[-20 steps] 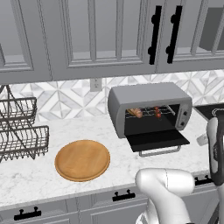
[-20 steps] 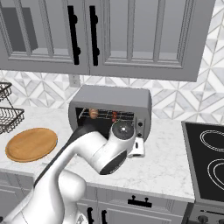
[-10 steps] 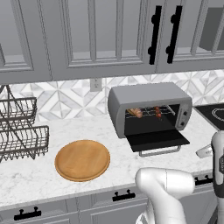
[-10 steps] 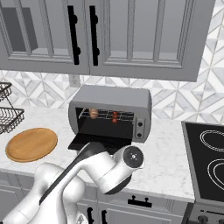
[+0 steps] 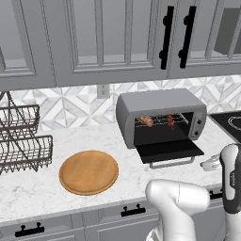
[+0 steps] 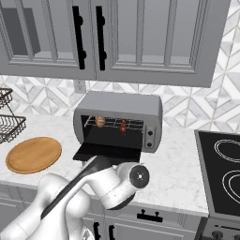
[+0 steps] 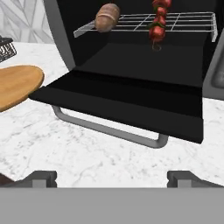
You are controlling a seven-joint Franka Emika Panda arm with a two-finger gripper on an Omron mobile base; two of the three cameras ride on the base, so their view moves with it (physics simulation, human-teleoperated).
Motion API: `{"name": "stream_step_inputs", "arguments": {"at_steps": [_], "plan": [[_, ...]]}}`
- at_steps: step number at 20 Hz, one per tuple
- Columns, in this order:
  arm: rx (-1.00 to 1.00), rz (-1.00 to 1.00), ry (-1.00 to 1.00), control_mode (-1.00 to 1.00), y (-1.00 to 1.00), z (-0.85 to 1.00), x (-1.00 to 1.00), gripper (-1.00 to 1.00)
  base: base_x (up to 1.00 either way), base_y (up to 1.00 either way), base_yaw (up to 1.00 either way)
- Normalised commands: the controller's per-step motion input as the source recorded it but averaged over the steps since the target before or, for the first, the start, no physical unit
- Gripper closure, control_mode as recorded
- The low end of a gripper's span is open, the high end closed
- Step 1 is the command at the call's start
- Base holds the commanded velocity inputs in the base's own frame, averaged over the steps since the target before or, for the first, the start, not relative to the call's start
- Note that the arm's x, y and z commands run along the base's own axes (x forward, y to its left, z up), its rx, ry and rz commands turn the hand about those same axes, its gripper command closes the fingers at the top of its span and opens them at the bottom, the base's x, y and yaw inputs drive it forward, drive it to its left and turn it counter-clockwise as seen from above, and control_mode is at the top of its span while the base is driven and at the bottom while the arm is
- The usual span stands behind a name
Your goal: Pick up the kebab skewer and baguette bread, and place them inside the toaster oven. Close the toaster oven door and start by setting the timer.
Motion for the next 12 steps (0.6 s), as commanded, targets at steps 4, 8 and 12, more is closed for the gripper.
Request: {"name": "stream_step_inputs", "arguments": {"at_steps": [4,8,12], "plan": [[0.08,0.08,-0.08,-1.0,0.03,-0.21,0.28,-1.0,0.0,0.0,0.0],[0.0,0.04,-0.06,-1.0,0.1,-0.29,0.14,-1.0,0.0,0.0,0.0],[0.0,0.07,-0.1,-1.0,0.0,-0.39,0.0,-1.0,0.0,0.0,0.0]]}}
